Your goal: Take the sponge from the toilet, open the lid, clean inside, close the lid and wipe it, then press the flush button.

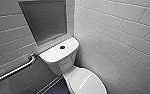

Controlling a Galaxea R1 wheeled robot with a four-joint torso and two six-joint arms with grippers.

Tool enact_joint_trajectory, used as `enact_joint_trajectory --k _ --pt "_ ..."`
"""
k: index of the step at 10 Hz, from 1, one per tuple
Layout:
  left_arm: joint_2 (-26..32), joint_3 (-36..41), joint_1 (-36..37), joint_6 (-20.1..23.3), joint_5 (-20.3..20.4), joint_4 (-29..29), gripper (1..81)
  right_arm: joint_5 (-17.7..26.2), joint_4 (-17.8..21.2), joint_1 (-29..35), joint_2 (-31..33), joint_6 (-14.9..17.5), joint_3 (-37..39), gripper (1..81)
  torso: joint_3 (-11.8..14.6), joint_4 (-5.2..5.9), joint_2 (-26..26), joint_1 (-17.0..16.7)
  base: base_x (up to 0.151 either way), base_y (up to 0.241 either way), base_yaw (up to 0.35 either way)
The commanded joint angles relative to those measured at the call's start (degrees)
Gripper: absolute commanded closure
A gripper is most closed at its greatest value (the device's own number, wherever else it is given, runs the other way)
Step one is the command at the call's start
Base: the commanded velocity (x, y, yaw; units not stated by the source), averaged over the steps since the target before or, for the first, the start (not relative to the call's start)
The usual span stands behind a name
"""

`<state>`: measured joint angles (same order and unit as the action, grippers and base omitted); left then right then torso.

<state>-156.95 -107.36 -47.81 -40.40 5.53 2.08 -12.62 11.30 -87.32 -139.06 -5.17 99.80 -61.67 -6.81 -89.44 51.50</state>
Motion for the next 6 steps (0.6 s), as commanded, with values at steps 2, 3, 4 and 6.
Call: enact_joint_trajectory --k 2,3,4,6 --pt "-2.8 -2.1 5.6 0.0 -2.7 -0.9 1.0 3.7 -1.0 0.1 1.7 0.2 -1.2 81.1 0.0 0.00 0.0 0.0 0.000 0.000 0.000" --pt "-4.1 -3.5 5.7 0.0 -2.7 -0.9 1.0 3.7 -1.0 0.1 1.7 0.1 -1.2 81.1 0.0 0.00 0.0 0.0 0.000 0.000 0.000" --pt "-4.8 -4.3 6.0 0.0 -2.6 -0.9 1.0 3.7 -1.0 0.1 1.6 0.1 -1.2 81.1 0.0 0.00 0.0 0.0 0.000 0.000 0.000" --pt "-6.5 -6.1 6.6 0.0 -2.6 -0.9 1.0 3.7 -1.0 0.1 1.5 0.1 -1.4 81.1 -2.0 0.00 0.0 0.0 0.000 0.000 0.000"
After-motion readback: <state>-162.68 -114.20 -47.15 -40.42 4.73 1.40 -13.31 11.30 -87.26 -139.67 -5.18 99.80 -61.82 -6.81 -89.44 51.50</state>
